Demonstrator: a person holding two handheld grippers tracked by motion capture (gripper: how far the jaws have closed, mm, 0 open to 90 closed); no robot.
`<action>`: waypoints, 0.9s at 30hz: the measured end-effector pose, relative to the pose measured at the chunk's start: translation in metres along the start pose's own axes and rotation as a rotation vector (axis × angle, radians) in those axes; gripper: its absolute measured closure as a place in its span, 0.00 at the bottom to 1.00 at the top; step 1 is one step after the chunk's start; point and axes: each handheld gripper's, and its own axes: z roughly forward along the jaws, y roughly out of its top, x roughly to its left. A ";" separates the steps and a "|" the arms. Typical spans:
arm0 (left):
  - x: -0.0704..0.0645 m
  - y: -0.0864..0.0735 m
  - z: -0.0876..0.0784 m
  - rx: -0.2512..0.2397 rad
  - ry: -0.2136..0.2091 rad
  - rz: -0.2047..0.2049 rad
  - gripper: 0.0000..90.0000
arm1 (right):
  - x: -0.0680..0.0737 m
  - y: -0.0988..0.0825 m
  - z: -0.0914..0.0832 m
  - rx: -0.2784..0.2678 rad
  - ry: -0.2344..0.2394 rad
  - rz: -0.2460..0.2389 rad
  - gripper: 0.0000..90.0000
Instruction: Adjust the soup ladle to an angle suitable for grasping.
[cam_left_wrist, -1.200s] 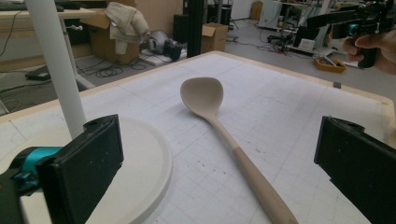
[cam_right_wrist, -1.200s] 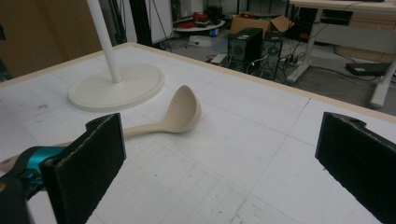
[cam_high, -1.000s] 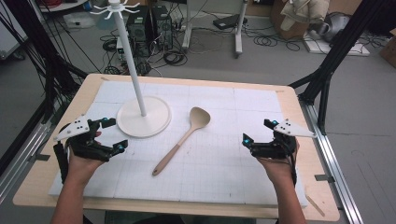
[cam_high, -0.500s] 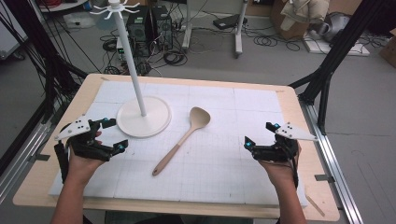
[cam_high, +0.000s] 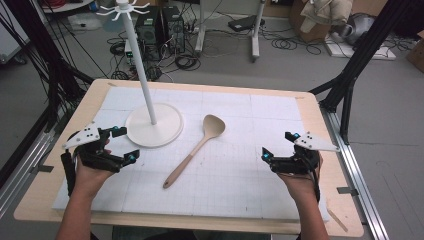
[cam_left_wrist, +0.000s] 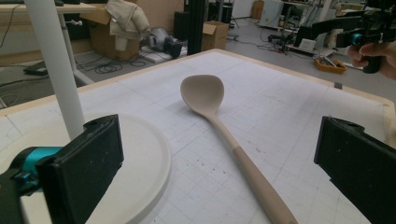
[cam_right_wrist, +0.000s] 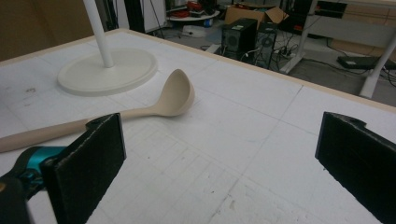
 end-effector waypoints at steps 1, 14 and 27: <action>0.000 0.000 0.001 0.001 0.000 0.000 0.02 | 0.000 0.000 -0.001 0.000 -0.001 0.000 0.01; -0.003 0.002 0.009 0.007 -0.006 0.011 0.02 | -0.003 -0.001 -0.008 -0.003 -0.014 0.007 0.01; -0.012 0.016 0.034 0.020 -0.039 0.064 0.02 | 0.002 0.002 -0.004 -0.009 -0.002 -0.011 0.01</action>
